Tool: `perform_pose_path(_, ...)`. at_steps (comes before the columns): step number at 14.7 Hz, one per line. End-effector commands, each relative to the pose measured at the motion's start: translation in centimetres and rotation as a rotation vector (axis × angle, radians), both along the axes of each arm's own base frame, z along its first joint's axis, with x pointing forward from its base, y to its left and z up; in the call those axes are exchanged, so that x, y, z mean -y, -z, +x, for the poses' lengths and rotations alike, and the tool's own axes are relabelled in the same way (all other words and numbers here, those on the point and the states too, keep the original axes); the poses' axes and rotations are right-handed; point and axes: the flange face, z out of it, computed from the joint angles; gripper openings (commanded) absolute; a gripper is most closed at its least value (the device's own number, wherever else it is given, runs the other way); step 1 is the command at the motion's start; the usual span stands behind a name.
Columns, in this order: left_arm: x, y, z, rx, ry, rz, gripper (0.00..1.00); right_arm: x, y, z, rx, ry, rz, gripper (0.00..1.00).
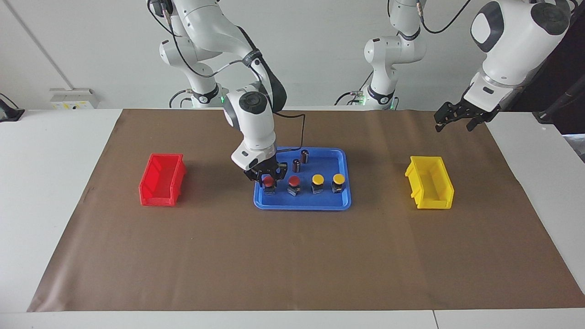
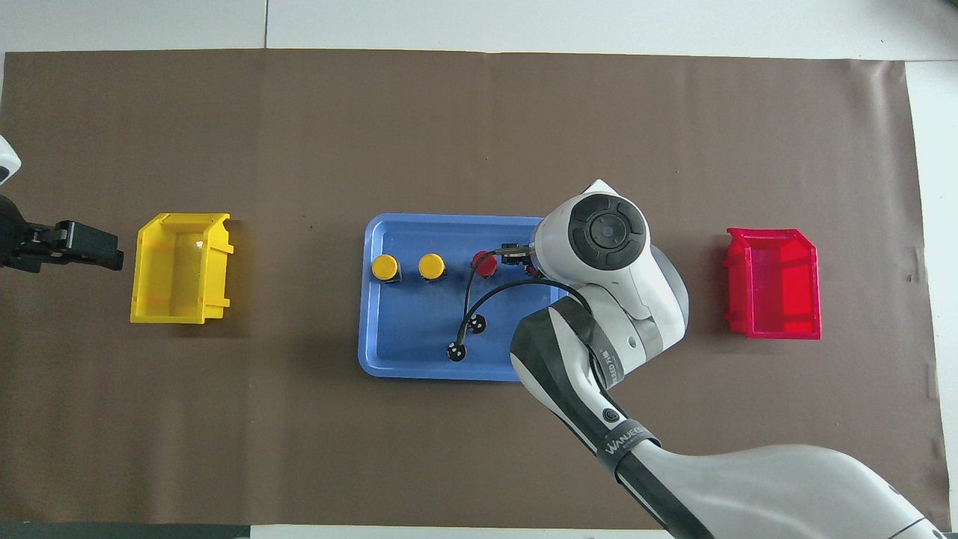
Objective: Sort red and yellow buttons by color
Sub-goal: 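Carry the red button to the red bin while the left gripper reaches a yellow button, then release the red button into the red bin while the left gripper grasps the yellow button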
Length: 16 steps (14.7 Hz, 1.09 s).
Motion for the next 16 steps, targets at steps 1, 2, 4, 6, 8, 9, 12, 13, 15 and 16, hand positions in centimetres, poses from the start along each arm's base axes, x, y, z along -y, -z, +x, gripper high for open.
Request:
perform_pose_path(1,-0.4,-0.1,-0.8,0.03,-0.013,0.023,1.0,-0.2,-1.7,1.0,0.013,-0.015,-0.005,0.31)
perform_pose_path(2,-0.4,-0.2,-0.8,0.038,-0.013,0.022,1.0,0.0,-4.2,2.1,-0.003,-0.004,-0.015,0.31)
perform_pose_path(4,0.2,-0.3,-0.3,0.072,-0.008,0.02,1.0,2.2,-9.3,4.1,-0.048,0.02,-0.041,0.31)
perform_pose_path(6,4.2,1.0,0.0,0.098,-0.043,0.011,1.0,8.0,-13.7,4.4,-0.071,-0.002,-0.046,0.31)
perform_pose_path(8,12.1,5.8,-0.8,0.132,-0.098,-0.001,1.0,15.0,-16.6,3.3,-0.13,-0.079,-0.071,0.31)
perform_pose_path(9,15.7,8.4,-1.5,0.162,-0.13,-0.019,1.0,18.5,-17.3,2.4,-0.156,-0.11,-0.077,0.31)
perform_pose_path(12,24.6,15.2,-2.3,0.153,-0.156,-0.037,0.99,26.8,-16.9,-0.2,-0.182,-0.164,-0.072,0.31)
perform_pose_path(13,25.9,16.4,-2.4,0.155,-0.152,-0.042,0.97,29.3,-16.0,-0.6,-0.189,-0.171,-0.066,0.31)
perform_pose_path(15,26.8,18.0,-2.7,0.138,-0.136,-0.034,0.93,31.7,-14.9,-1.3,-0.171,-0.175,-0.065,0.31)
perform_pose_path(16,26.9,18.5,-2.6,0.134,-0.136,-0.031,0.91,32.1,-14.0,-1.9,-0.162,-0.169,-0.067,0.31)
